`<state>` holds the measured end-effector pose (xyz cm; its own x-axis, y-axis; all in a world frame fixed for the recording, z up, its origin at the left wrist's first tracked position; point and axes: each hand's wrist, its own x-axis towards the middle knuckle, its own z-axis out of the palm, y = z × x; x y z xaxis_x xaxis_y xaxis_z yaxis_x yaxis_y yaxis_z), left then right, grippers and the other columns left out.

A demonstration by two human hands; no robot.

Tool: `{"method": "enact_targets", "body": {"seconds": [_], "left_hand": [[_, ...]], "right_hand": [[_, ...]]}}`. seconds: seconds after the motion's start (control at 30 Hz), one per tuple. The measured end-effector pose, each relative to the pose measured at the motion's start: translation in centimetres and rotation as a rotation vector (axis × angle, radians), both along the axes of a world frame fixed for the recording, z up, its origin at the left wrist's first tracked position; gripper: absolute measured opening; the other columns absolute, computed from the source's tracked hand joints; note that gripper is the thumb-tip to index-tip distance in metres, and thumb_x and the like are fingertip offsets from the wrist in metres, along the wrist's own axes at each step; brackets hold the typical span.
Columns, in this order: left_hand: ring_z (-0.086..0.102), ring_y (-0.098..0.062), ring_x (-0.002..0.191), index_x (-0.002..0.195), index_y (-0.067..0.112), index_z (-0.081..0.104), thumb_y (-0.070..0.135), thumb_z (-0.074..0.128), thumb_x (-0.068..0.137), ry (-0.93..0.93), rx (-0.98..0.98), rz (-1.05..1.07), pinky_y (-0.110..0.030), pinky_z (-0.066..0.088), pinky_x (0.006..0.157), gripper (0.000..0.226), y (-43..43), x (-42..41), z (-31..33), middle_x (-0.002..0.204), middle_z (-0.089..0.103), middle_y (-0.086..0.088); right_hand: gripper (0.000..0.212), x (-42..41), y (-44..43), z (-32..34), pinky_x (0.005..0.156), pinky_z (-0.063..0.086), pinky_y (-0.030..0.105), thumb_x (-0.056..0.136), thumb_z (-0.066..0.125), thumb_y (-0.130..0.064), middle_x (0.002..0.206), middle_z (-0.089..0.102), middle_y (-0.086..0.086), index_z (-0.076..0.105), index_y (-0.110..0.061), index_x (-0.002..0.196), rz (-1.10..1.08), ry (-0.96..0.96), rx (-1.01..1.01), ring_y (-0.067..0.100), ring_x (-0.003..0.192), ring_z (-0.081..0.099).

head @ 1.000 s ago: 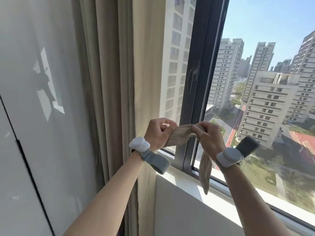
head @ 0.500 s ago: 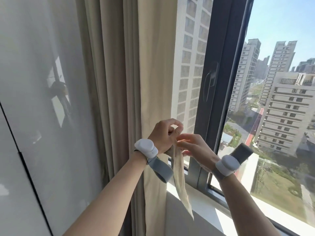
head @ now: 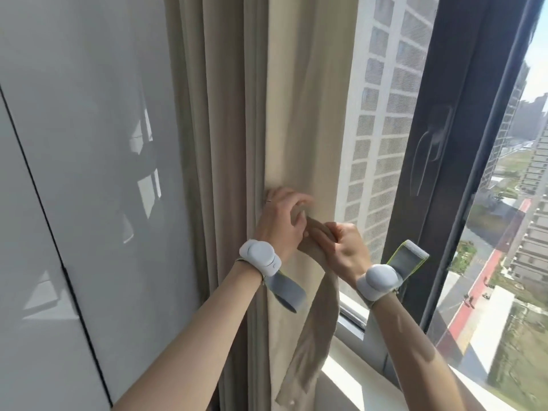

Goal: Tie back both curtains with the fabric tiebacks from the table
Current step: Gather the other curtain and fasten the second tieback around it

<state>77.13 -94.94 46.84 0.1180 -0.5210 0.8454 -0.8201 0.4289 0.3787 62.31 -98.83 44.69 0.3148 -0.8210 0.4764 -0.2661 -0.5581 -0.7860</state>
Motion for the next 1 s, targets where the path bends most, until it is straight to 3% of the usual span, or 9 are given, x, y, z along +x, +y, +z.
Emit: {"method": "enact_targets", "body": {"seconds": [0.1,0.2,0.33,0.57,0.67,0.77,0.83,0.9,1.0], "left_hand": [[0.051,-0.004,0.087,0.109,0.014,0.070,-0.006,0.063,0.081,0.072,-0.021,0.023,-0.016,0.046,0.082,0.035,-0.4,1.8,-0.2,0.105,0.056,0.003],[0.048,0.000,0.083,0.109,0.012,0.069,-0.011,0.063,0.077,0.097,-0.030,0.035,-0.005,0.039,0.082,0.039,-1.1,3.5,-0.3,0.101,0.054,0.004],[0.047,0.013,0.090,0.107,0.012,0.069,-0.010,0.065,0.075,0.129,-0.054,0.028,-0.001,0.036,0.082,0.039,-2.3,5.9,-0.9,0.098,0.054,0.004],[0.050,-0.011,0.100,0.104,0.024,0.065,0.012,0.066,0.079,0.266,-0.031,0.037,-0.016,0.040,0.088,0.028,-4.6,10.8,-1.4,0.107,0.053,0.007],[0.054,-0.011,0.100,0.103,0.030,0.062,0.026,0.063,0.083,0.268,0.035,-0.002,-0.015,0.040,0.084,0.020,-5.0,13.6,-1.7,0.106,0.054,0.011],[0.049,0.008,0.101,0.109,0.032,0.061,0.037,0.058,0.082,0.307,0.088,-0.053,-0.001,0.035,0.083,0.027,-5.2,16.0,-1.8,0.113,0.055,0.009],[0.047,0.005,0.105,0.111,0.028,0.061,0.036,0.058,0.083,0.341,0.073,-0.048,-0.009,0.035,0.092,0.030,-5.3,17.4,-1.8,0.118,0.055,0.006],[0.049,-0.007,0.112,0.117,0.025,0.060,0.034,0.057,0.085,0.378,0.072,-0.022,-0.019,0.039,0.096,0.034,-5.4,18.8,-1.8,0.123,0.053,0.004],[0.044,0.007,0.105,0.122,0.025,0.056,0.026,0.059,0.090,0.442,0.091,0.001,-0.005,0.033,0.088,0.032,-5.8,21.3,-2.0,0.127,0.050,0.005]], "right_hand": [[0.047,1.4,-0.8,0.1,0.043,0.023,0.019,0.087,0.062,-0.029,0.045,0.030,-0.010,0.036,-0.014,0.051,-0.071,-0.022,-0.052,0.007,0.048,0.024],[0.046,2.9,-1.6,0.3,0.041,0.022,0.018,0.087,0.060,-0.027,0.042,0.030,-0.009,0.037,-0.019,0.048,-0.148,-0.067,-0.031,0.008,0.045,0.025],[0.049,5.2,-2.2,0.6,0.051,0.020,0.031,0.090,0.057,-0.019,0.053,0.027,-0.007,0.028,-0.021,0.051,-0.310,-0.069,-0.040,0.014,0.055,0.025],[0.043,9.4,-3.0,0.0,0.073,0.027,0.027,0.095,0.052,-0.012,0.082,0.053,0.004,0.040,-0.022,0.054,-0.380,-0.029,-0.036,0.021,0.098,0.045],[0.031,11.9,-3.4,-0.5,0.071,0.032,0.031,0.095,0.049,-0.013,0.094,0.058,0.012,0.057,-0.009,0.065,-0.376,-0.054,0.025,0.027,0.089,0.053],[0.028,14.2,-3.4,-0.6,0.067,0.034,0.032,0.096,0.046,-0.013,0.084,0.058,0.009,0.062,0.001,0.077,-0.376,-0.079,0.018,0.025,0.077,0.051],[0.029,15.7,-3.2,-0.5,0.063,0.034,0.033,0.096,0.045,-0.012,0.075,0.054,0.009,0.059,0.005,0.077,-0.374,-0.078,0.002,0.023,0.070,0.048],[0.031,16.9,-3.0,-0.5,0.059,0.032,0.033,0.096,0.043,-0.010,0.066,0.047,0.003,0.052,-0.003,0.067,-0.372,-0.088,-0.006,0.020,0.064,0.043],[0.039,19.1,-2.9,-0.3,0.056,0.029,0.030,0.098,0.041,-0.013,0.063,0.041,-0.006,0.039,-0.022,0.061,-0.387,-0.087,-0.024,0.012,0.059,0.038]]}}
